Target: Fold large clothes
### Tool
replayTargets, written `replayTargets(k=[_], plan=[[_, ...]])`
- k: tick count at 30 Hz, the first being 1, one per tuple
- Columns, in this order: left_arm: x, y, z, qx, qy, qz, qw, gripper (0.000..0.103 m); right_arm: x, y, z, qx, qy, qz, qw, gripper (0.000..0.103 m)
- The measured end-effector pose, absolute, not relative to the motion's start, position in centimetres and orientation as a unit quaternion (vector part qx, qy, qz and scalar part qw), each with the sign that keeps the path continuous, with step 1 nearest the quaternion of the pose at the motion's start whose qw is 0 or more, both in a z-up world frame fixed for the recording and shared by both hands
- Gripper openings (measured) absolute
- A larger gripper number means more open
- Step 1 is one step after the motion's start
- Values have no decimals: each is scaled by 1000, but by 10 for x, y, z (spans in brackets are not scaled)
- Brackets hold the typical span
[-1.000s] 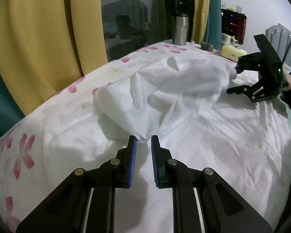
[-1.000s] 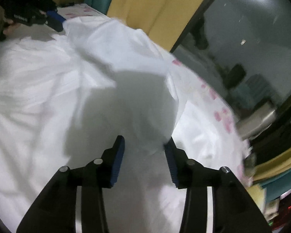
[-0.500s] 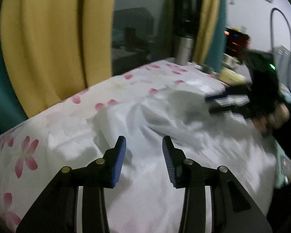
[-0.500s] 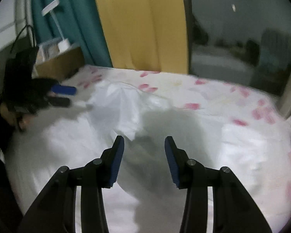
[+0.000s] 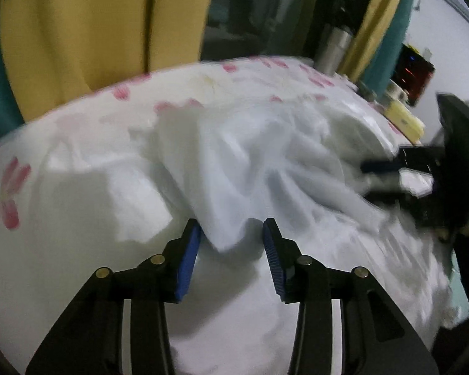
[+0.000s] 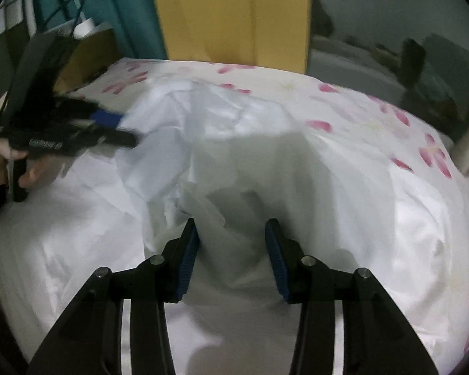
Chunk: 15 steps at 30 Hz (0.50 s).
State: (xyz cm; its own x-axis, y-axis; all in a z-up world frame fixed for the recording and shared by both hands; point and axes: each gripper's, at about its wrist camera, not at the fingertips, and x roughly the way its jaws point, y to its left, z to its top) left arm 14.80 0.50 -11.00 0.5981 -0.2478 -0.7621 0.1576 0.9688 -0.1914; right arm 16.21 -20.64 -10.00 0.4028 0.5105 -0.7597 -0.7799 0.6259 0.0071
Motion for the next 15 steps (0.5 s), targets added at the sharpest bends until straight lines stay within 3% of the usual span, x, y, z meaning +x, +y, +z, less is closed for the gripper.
replayTargets(k=[8,15], plan=[[127,5,-73,-57,378,-112,917,43,172,-247,-78,-141,383,376,832,43],[146,-10,-60,-49,364,-111,924,43,166,-192,-72,-124,355,454,808,43]])
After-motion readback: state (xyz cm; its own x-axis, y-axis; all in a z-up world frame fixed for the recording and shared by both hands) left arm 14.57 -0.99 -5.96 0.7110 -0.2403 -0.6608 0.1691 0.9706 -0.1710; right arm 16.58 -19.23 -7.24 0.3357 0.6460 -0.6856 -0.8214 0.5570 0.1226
